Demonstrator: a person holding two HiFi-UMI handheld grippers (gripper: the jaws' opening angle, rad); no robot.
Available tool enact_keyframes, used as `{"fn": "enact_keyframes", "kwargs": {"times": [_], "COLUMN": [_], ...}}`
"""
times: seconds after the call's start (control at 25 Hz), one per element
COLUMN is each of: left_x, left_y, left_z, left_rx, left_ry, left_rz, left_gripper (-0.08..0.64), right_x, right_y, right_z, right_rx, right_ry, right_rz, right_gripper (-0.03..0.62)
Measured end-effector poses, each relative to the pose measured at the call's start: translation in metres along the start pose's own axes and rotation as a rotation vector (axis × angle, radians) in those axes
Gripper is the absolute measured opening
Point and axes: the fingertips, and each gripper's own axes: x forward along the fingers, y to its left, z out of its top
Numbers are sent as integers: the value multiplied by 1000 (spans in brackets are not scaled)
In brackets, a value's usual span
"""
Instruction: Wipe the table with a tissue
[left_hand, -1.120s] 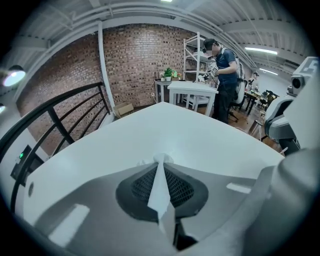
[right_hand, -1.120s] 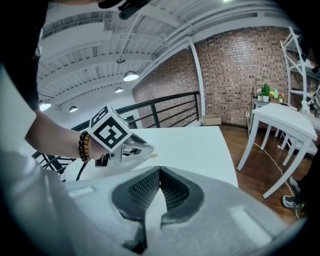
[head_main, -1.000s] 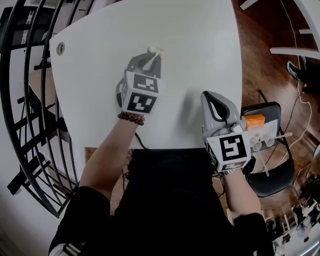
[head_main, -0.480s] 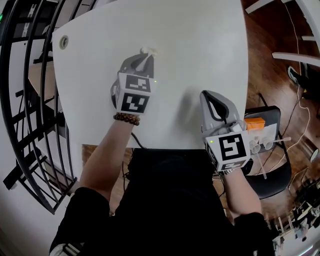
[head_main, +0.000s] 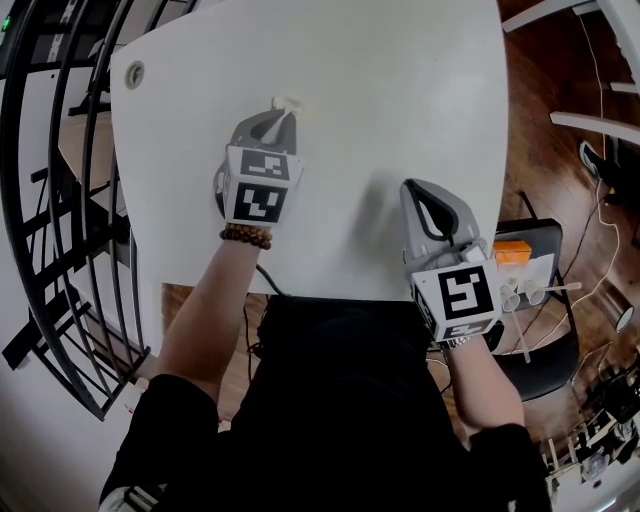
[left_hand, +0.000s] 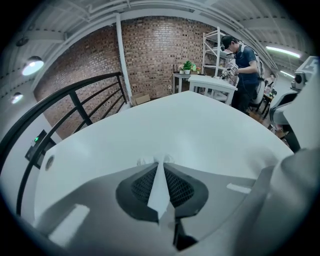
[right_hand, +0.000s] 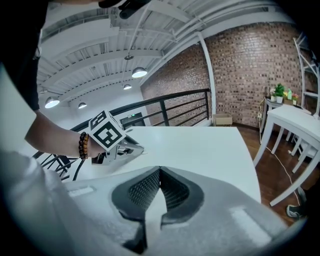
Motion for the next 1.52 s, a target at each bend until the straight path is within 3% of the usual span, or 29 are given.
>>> {"fn": "enact_keyframes", "kwargs": {"times": [0.76,1.52], "left_x": [9,23], "left_y": [18,-73], "left_z": [21,105], "left_rx": [30,112], "left_ry": [-4,-139], "left_rz": [-1,-168], "left_gripper": [21,21], "right_x": [5,-7], "right_y": [-5,-21], "right_z": [-1,-11], "right_rx": [-1,15], "right_ry": [3,5], "right_rz": [14,-15], "right_gripper": [-12,-12]}}
